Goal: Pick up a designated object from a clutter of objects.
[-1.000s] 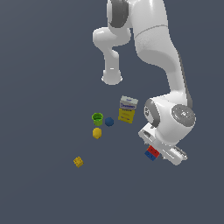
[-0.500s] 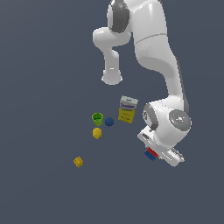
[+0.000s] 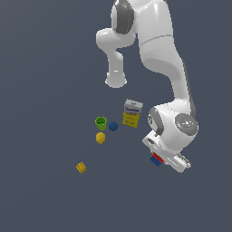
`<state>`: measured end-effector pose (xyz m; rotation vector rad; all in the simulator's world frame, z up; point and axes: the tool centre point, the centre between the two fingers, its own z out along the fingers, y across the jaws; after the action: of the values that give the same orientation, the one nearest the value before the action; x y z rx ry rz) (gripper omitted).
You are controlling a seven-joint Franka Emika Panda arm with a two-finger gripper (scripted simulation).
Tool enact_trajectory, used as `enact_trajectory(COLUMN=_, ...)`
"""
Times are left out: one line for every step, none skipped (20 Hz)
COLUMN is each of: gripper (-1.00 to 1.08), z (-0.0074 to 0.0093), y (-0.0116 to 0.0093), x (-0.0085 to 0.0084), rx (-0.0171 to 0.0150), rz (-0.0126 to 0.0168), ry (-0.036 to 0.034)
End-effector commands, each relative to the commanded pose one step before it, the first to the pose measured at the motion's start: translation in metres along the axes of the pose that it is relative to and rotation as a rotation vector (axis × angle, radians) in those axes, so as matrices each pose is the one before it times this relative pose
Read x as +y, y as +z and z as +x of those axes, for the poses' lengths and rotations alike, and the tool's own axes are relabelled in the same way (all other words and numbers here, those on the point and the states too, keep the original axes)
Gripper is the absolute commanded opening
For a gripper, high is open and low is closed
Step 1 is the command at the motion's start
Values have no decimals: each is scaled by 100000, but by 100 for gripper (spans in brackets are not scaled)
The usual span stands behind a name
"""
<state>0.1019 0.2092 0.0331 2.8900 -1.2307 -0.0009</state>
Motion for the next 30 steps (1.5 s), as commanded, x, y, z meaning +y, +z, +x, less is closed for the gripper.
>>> enact_trajectory(gripper=-100, z=10, y=-53, x=44, rx=11, rz=22, ry=6)
enact_trajectory(gripper=-100, z=3, y=-62, x=64, rx=0, rz=0, ry=0)
enact_trajectory(gripper=-100, z=4, y=-86, x=89, rx=0, rz=0, ry=0)
enact_trajectory(gripper=-100, z=5, y=-112, x=115, rx=0, rz=0, ry=0)
enact_trajectory(gripper=-100, z=7, y=-137, x=142, rx=0, rz=0, ry=0)
enact_trajectory(gripper=-100, z=8, y=-163, x=169, rx=0, rz=0, ry=0)
enact_trajectory(gripper=-100, z=9, y=-190, x=196, rx=0, rz=0, ry=0)
enact_trajectory(gripper=-100, z=11, y=-218, x=225, rx=0, rz=0, ry=0)
enact_trajectory(gripper=-100, z=12, y=-246, x=254, rx=0, rz=0, ry=0)
enact_trajectory(gripper=-100, z=14, y=-276, x=284, rx=0, rz=0, ry=0)
enact_trajectory(gripper=-100, z=15, y=-306, x=316, rx=0, rz=0, ry=0)
enact_trajectory(gripper=-100, z=17, y=-338, x=348, rx=0, rz=0, ry=0)
enact_trajectory(gripper=-100, z=19, y=-370, x=381, rx=0, rz=0, ry=0)
enact_trajectory(gripper=-100, z=20, y=-402, x=414, rx=0, rz=0, ry=0)
enact_trajectory(gripper=-100, z=22, y=-435, x=448, rx=0, rz=0, ry=0)
enact_trajectory(gripper=-100, z=24, y=-469, x=482, rx=0, rz=0, ry=0)
enact_trajectory(gripper=-100, z=26, y=-502, x=516, rx=0, rz=0, ry=0)
enact_trajectory(gripper=-100, z=27, y=-536, x=551, rx=0, rz=0, ry=0)
enact_trajectory(gripper=-100, z=29, y=-571, x=585, rx=0, rz=0, ry=0)
enact_trajectory(gripper=-100, z=31, y=-605, x=620, rx=0, rz=0, ry=0)
enact_trajectory(gripper=-100, z=32, y=-628, x=643, rx=0, rz=0, ry=0)
enact_trajectory(gripper=-100, z=33, y=-633, x=646, rx=0, rz=0, ry=0)
enact_trajectory(gripper=-100, z=33, y=-635, x=648, rx=0, rz=0, ry=0)
enact_trajectory(gripper=-100, z=33, y=-638, x=650, rx=0, rz=0, ry=0)
enact_trajectory(gripper=-100, z=33, y=-640, x=651, rx=0, rz=0, ry=0)
enact_trajectory(gripper=-100, z=34, y=-642, x=653, rx=0, rz=0, ry=0)
enact_trajectory(gripper=-100, z=63, y=-651, x=672, rx=-37, rz=34, ry=47)
enact_trajectory(gripper=-100, z=34, y=-647, x=654, rx=0, rz=0, ry=0)
enact_trajectory(gripper=-100, z=34, y=-649, x=655, rx=0, rz=0, ry=0)
enact_trajectory(gripper=-100, z=34, y=-651, x=656, rx=0, rz=0, ry=0)
